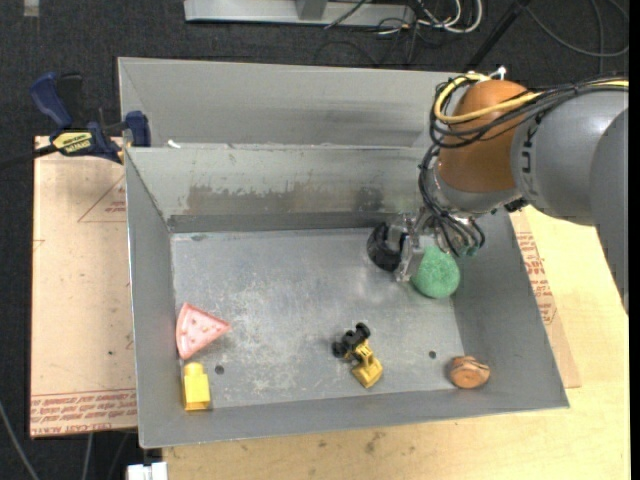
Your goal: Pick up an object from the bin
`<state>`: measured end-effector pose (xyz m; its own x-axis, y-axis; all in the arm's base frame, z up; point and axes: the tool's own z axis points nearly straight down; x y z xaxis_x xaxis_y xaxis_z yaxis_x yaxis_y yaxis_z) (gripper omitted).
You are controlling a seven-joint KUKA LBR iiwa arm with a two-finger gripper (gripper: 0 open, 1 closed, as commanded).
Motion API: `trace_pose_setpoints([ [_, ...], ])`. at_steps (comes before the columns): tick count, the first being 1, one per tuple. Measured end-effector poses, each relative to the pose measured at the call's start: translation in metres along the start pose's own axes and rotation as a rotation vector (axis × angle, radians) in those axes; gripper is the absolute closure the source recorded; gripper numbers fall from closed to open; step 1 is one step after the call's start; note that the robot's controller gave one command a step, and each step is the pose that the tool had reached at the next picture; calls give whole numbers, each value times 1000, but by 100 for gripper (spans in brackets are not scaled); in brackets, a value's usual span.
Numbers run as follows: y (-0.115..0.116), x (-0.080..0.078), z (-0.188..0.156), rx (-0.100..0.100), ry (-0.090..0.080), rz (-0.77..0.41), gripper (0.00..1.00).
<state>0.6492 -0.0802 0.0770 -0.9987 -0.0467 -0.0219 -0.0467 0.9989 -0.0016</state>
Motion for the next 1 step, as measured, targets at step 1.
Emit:
trace_pose_setpoints([
  [1, 25, 19, -194, -1, 9, -54, 100],
])
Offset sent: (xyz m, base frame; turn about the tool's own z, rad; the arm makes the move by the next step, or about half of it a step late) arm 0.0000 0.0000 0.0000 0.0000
